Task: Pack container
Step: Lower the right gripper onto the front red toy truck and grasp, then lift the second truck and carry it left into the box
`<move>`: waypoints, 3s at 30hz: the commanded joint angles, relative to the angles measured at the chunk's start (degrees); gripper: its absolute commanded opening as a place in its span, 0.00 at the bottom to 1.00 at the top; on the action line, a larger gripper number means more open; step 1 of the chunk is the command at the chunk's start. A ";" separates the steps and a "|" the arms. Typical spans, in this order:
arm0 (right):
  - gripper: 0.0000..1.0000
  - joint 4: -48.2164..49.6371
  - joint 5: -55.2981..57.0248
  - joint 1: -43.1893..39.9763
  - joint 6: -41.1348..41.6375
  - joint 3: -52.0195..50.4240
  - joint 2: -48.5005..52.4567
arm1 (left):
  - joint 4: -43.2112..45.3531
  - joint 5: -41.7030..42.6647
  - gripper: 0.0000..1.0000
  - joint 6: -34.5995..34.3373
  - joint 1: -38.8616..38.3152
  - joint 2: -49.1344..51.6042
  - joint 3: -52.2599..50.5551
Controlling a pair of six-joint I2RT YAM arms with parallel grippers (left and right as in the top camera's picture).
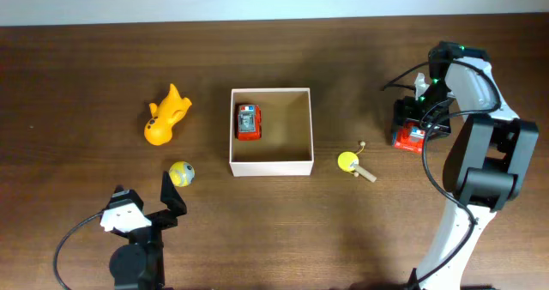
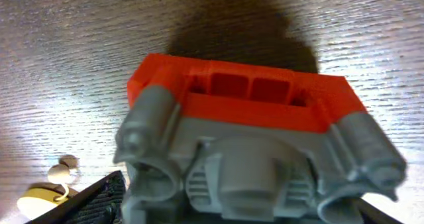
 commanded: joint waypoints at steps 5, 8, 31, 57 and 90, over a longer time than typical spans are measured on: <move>0.80 0.68 0.31 -0.37 -0.37 -0.59 0.50 | 0.15 0.42 0.99 1.14 0.24 -0.28 -0.35; 0.80 2.01 0.28 -0.37 -0.35 -1.49 0.50 | 0.15 0.42 0.99 1.14 0.24 -0.28 -0.35; 0.66 3.78 0.28 -0.35 -0.37 -2.34 0.50 | 0.15 0.42 0.99 1.14 0.24 -0.28 -0.35; 0.66 -12.55 0.55 2.84 -2.32 24.00 0.37 | 0.15 0.42 0.99 1.14 0.24 -0.28 -0.35; 0.67 -15.80 5.53 41.72 20.55 45.13 1.73 | 0.15 0.42 0.99 1.14 0.24 -0.28 -0.35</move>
